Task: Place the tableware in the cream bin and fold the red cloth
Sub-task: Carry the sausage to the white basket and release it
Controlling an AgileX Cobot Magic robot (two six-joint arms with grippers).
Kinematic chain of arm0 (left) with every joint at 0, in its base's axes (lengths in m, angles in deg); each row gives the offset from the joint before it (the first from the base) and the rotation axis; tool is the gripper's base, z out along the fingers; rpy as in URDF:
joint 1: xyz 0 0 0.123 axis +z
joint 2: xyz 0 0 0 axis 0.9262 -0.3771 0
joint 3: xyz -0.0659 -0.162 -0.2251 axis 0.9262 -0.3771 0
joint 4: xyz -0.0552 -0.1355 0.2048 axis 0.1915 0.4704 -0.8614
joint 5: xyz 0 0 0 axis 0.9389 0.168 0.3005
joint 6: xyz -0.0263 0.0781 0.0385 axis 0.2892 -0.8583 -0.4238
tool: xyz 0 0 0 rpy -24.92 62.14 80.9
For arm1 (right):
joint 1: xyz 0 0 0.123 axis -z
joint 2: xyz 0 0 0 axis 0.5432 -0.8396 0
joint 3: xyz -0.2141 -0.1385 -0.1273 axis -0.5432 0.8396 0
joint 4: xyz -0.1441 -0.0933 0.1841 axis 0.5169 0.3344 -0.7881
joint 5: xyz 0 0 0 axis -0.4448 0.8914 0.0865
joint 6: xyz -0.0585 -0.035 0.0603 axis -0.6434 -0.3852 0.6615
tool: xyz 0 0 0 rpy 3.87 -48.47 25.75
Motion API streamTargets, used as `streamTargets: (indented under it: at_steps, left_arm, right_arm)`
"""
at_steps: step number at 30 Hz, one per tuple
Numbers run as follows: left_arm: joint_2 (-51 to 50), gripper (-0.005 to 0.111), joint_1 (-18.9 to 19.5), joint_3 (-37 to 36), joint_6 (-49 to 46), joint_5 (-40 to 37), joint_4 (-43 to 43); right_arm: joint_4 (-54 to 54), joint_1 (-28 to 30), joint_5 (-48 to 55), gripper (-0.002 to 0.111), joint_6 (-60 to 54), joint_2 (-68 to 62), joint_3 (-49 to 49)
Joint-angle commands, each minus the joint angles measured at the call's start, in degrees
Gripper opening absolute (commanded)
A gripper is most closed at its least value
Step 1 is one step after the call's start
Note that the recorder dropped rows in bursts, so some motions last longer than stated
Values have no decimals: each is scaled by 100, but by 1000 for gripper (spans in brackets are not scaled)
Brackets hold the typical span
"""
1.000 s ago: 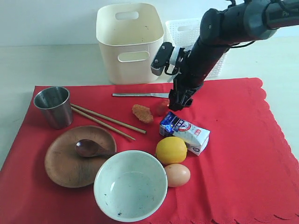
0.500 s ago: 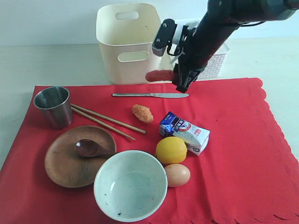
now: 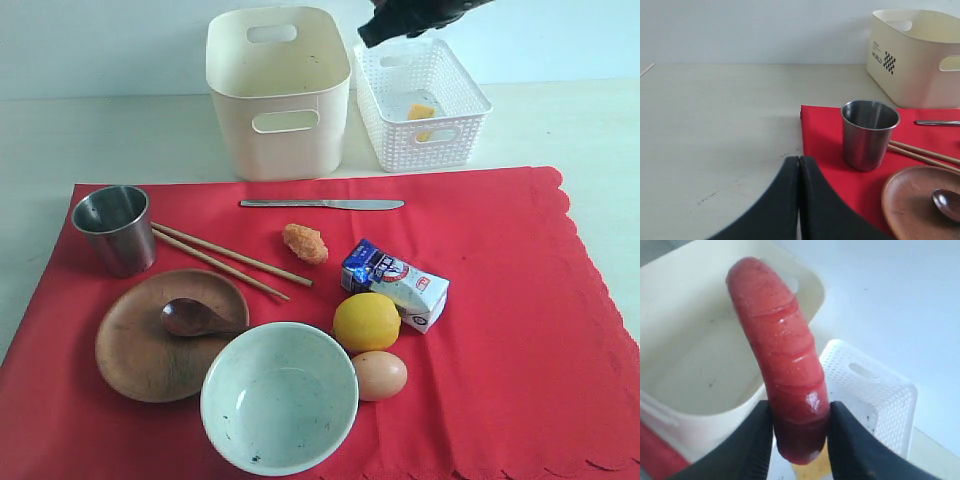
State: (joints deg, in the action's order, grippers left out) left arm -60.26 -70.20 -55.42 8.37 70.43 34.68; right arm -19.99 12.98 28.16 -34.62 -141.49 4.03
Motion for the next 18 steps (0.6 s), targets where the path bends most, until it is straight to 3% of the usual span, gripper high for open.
streamTargets:
  at_steps: [1,10,18]
  left_arm:
    - [32,0,10,-17,14,31,-39]
    - [32,0,10,-17,14,31,-39]
    - [32,0,10,-17,14,31,-39]
  right_arm:
    - [-5,349,-893,0,953,-299,-42]
    - [-5,595,-1794,0,2188,-1689,-42]
    - [-5,595,-1749,5,2311,-1961,-42]
